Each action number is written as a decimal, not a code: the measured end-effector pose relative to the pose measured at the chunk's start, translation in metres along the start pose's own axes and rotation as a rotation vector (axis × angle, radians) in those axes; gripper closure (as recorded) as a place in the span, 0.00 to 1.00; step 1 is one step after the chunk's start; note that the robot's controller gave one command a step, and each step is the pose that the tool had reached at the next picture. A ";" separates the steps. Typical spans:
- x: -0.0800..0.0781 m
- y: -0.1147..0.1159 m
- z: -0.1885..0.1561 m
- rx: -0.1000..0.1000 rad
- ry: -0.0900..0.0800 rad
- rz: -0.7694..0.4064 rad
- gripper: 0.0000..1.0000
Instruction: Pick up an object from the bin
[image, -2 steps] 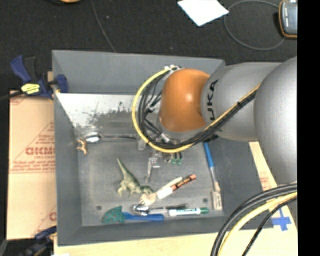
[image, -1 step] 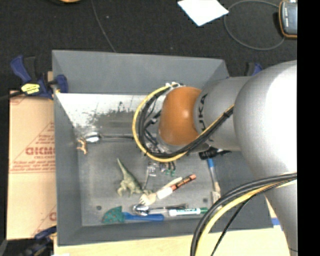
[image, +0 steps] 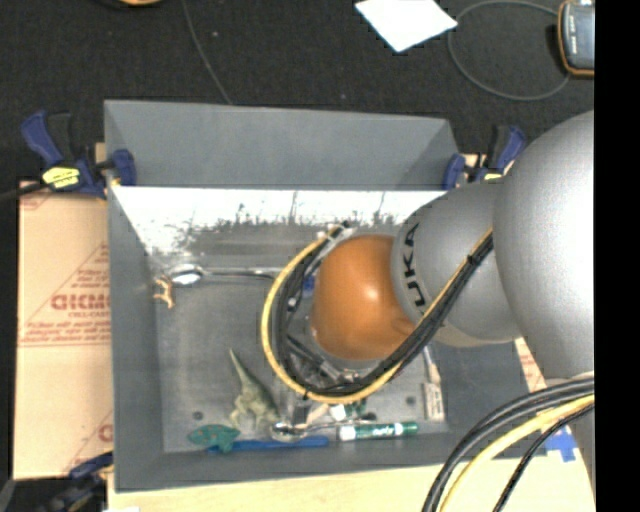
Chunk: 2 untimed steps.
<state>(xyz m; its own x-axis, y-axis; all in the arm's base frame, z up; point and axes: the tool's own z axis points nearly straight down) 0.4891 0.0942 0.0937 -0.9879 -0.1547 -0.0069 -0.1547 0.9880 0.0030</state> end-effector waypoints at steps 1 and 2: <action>0.000 0.000 0.000 0.000 0.000 0.001 1.00; 0.018 -0.079 0.015 0.002 -0.005 0.049 0.00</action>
Offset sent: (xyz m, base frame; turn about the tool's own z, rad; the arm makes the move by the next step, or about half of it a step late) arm -0.0072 -0.0792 -0.0161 0.0450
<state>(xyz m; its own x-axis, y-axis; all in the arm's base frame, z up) 0.4835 0.0130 0.0783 -0.9943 -0.1063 -0.0118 -0.1063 0.9943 0.0017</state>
